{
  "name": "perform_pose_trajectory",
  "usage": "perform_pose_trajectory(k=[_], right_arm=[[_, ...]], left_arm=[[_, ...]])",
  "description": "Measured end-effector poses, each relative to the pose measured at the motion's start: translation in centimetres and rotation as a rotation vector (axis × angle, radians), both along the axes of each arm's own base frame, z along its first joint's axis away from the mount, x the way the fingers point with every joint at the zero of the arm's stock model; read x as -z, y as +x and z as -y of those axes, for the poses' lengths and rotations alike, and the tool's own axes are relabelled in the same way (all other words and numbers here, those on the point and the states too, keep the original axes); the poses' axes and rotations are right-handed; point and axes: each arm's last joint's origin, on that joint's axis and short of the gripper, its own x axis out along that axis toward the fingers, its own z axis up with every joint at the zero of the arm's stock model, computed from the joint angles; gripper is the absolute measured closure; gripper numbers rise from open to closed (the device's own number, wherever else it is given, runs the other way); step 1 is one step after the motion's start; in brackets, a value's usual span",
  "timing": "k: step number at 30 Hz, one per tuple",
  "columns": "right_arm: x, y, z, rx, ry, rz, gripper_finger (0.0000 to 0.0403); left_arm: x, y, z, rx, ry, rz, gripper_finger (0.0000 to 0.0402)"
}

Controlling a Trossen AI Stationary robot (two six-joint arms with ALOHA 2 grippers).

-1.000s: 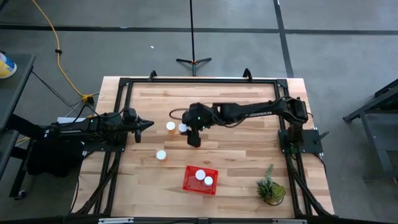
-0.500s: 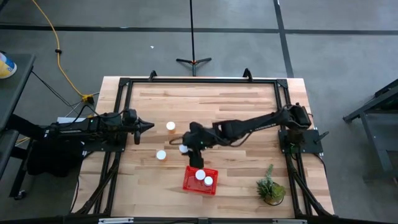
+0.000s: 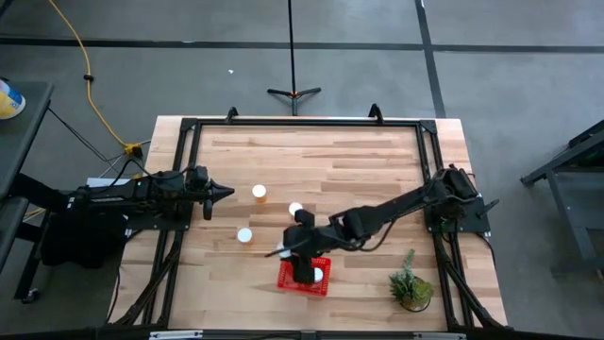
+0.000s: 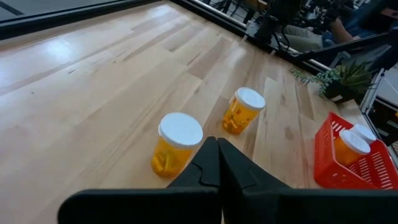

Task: Pick and place pill bottles into a basket
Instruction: Put the orange pill bottle into the red basket

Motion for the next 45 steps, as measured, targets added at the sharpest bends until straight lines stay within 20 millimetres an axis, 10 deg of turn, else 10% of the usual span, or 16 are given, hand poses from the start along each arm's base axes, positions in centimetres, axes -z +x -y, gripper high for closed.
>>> perform_pose_trajectory(k=[45], right_arm=[[7.1, 0.5, -5.0, 0.041, -0.017, -0.122, 0.0228]], left_arm=[[0.0, 0.0, 0.0, 0.002, 0.024, -0.004, 0.0378]])
